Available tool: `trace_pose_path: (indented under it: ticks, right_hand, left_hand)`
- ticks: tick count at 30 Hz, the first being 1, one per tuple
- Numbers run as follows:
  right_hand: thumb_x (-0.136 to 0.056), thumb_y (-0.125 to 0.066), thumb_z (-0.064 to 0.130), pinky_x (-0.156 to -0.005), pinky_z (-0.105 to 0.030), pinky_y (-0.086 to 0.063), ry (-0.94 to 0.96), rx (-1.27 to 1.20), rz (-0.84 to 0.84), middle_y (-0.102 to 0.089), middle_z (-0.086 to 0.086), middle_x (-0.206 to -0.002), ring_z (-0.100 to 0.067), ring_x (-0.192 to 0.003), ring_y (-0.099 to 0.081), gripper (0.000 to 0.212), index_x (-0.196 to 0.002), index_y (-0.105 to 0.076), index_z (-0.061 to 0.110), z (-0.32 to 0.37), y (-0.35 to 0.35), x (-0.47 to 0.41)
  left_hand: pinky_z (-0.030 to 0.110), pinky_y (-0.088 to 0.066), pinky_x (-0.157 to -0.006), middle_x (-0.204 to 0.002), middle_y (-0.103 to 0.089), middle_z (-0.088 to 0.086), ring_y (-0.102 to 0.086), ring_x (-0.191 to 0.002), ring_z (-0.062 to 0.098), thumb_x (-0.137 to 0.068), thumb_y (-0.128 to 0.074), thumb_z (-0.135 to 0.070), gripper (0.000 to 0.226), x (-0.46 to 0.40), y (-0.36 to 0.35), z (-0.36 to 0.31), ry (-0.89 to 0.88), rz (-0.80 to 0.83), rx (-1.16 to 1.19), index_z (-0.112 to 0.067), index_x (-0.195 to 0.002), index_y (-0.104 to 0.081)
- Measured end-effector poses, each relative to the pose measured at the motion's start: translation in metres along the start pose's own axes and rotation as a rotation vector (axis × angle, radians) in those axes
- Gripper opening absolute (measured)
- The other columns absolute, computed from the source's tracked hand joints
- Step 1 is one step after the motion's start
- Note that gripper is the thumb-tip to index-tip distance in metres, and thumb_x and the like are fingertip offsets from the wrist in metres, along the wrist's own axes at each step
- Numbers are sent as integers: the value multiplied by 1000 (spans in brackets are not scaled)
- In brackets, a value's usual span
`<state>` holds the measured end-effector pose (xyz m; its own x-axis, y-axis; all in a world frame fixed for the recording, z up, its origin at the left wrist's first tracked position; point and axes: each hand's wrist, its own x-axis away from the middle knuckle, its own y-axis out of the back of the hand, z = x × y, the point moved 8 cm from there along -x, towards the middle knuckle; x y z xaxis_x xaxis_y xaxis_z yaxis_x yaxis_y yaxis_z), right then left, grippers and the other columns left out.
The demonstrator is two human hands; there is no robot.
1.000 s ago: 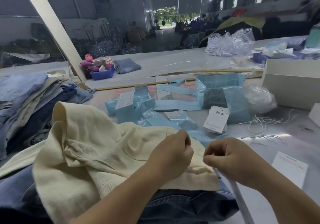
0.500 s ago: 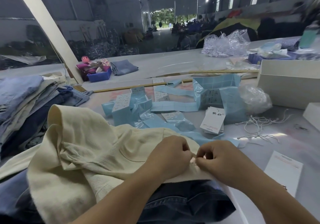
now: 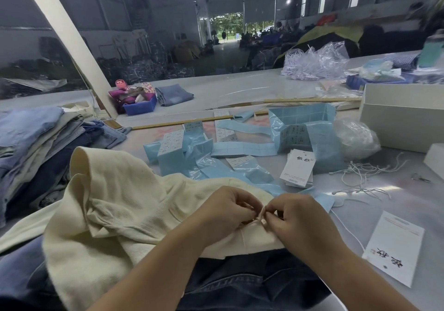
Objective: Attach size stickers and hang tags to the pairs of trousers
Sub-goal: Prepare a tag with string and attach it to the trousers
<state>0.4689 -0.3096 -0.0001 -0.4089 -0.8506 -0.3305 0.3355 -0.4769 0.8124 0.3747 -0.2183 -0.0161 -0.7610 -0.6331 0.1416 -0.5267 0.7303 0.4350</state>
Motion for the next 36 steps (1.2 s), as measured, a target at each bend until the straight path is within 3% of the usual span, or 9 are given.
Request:
trace_pose_path:
  ticks: [4, 6, 12, 16, 20, 24, 29, 33, 36]
  right_hand:
    - [-86, -64, 24, -65, -31, -48, 66, 8, -22, -67, 5, -78, -12, -73, -59, 13, -80, -75, 21, 8, 2, 1]
    - [-87, -63, 24, -63, -32, -48, 90, 28, -31, -65, 5, -76, -12, -71, -57, 15, -80, -75, 21, 12, 2, 1]
    - [-84, -64, 24, -61, -32, -47, 99, 34, -41, -65, 3, -74, -17, -69, -58, 14, -76, -74, 18, 15, 3, -1]
    - [-81, -66, 22, -59, -30, -45, 76, 30, -55, -65, 2, -72, -18, -68, -57, 11, -73, -72, 17, 10, 3, 0]
    - [-76, -70, 21, -56, -28, -43, 37, 16, -90, -64, 4, -69, -15, -66, -57, 7, -69, -70, 19, 3, 5, 5]
    - [-76, -72, 22, -58, -29, -44, 16, -26, -101, -63, 6, -67, -13, -66, -55, 7, -68, -70, 20, -2, 4, 8]
    - [-78, -75, 22, -55, -19, -39, -10, -256, -39, -60, 11, -58, -7, -58, -53, 10, -69, -72, 22, -12, 7, 7]
    - [-84, -58, 29, -62, -15, -44, -141, -516, -131, -66, 10, -77, -2, -72, -59, 14, -77, -70, 25, -28, 21, 7]
    - [-81, -44, 16, -60, -14, -39, -223, -651, -59, -58, 6, -89, -3, -70, -53, 24, -87, -66, 26, -36, 19, 6]
  left_hand:
    - [15, -53, -71, -95, -75, 8, -64, -74, 4, -87, -65, 2, 23, -1, -4, 4, -1, 14, 44, -9, -105, -74]
    - [18, -53, -77, -97, -76, 8, -66, -80, 7, -89, -63, 1, 23, 0, -6, 3, -14, 61, 45, -12, -103, -76]
    - [13, -50, -66, -78, -73, 1, -61, -67, 3, -87, -65, 2, 20, 2, -3, 7, -23, 21, 114, -12, -90, -78]
    - [13, -49, -64, -77, -71, 3, -60, -66, 4, -89, -65, 1, 16, 1, -5, 8, -9, 16, 110, -9, -91, -77]
    - [9, -44, -60, -70, -68, -11, -55, -59, -4, -89, -64, -2, 17, 3, -7, 4, -49, -10, 7, -12, -93, -77]
    - [7, -43, -61, -74, -71, -8, -56, -62, -5, -88, -67, -9, 13, 3, -5, 2, -81, -60, -111, -17, -88, -77]
    - [14, -45, -54, -70, -67, -5, -56, -57, 4, -89, -65, -5, 14, 1, 6, 6, -52, -180, 66, -15, -83, -72]
    - [16, -39, -51, -71, -67, -3, -54, -61, 8, -90, -62, -3, 15, -1, 12, 7, -21, -243, 277, -15, -85, -69]
    - [19, -41, -54, -70, -68, -4, -56, -61, 8, -88, -61, 1, 16, 0, 8, -7, -80, -212, 368, -14, -88, -67]
